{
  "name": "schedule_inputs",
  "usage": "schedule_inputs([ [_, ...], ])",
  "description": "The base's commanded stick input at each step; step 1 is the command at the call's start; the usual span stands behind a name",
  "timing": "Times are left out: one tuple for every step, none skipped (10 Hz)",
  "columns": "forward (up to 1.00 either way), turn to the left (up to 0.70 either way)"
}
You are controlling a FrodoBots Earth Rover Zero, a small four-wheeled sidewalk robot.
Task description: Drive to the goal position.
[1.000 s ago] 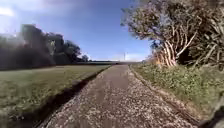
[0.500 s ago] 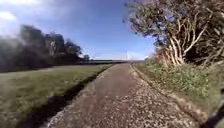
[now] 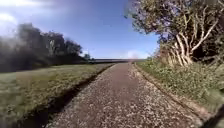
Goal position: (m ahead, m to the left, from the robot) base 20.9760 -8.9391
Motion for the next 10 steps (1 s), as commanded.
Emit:
schedule_inputs([
  [0.85,0.0],
  [0.85,0.0],
  [0.85,0.0],
  [0.85,0.0],
  [0.85,0.0],
  [0.85,0.0],
  [0.85,0.0],
  [0.85,0.0],
  [0.85,0.0],
  [1.0,0.0],
])
